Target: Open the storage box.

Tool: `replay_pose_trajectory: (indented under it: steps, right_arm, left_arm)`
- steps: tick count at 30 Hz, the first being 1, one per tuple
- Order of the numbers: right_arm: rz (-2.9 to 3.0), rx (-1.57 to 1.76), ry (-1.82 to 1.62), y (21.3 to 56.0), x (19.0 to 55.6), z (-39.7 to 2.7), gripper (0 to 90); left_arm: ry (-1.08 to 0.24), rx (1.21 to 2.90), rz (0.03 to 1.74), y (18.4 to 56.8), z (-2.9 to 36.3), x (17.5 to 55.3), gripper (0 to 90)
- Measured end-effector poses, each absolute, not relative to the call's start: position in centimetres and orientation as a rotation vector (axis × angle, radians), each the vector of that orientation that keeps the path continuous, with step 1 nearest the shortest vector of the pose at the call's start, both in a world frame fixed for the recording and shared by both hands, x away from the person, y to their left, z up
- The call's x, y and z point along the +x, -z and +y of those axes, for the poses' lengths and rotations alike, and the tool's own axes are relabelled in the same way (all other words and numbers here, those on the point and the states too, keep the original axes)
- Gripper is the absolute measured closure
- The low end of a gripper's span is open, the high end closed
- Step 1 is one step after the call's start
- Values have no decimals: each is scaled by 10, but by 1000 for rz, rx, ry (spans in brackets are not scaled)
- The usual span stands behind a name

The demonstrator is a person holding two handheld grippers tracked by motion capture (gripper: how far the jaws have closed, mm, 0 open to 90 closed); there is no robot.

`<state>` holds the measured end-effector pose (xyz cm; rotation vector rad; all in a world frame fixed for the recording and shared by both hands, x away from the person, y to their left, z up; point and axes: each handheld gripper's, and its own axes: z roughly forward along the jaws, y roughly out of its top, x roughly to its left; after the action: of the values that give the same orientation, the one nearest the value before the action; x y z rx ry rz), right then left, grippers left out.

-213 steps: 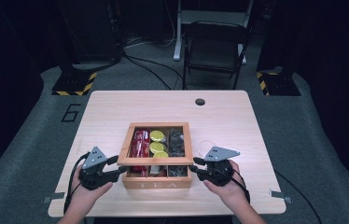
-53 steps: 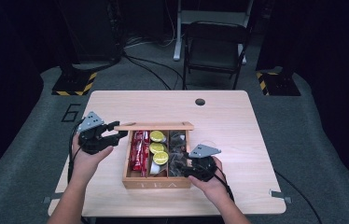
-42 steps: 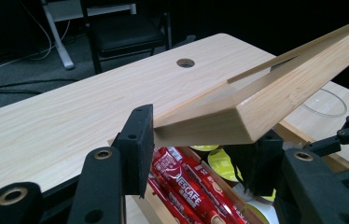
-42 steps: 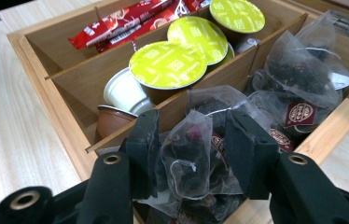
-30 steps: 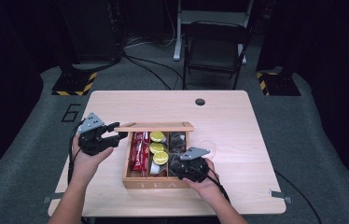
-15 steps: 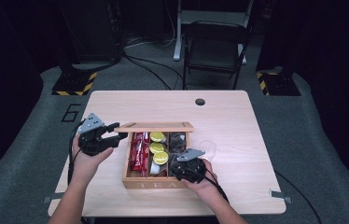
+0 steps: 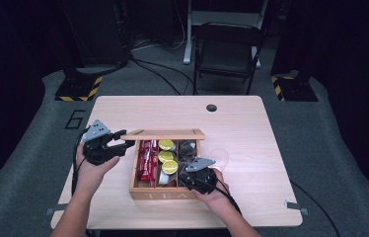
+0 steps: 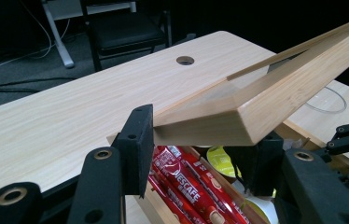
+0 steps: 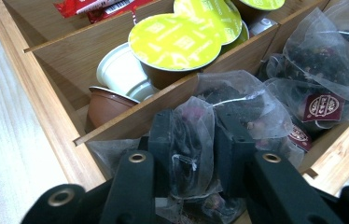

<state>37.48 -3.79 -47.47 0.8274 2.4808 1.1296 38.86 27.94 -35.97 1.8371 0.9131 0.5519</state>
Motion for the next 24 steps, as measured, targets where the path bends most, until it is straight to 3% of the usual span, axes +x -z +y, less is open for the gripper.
replay_pose_trajectory:
  steps: [24]
  right_arm:
    - [2437, 833, -1246, 455, 372, -48, 728]
  left_arm:
    - [-550, 1838, 913, 360, 279, 388, 520]
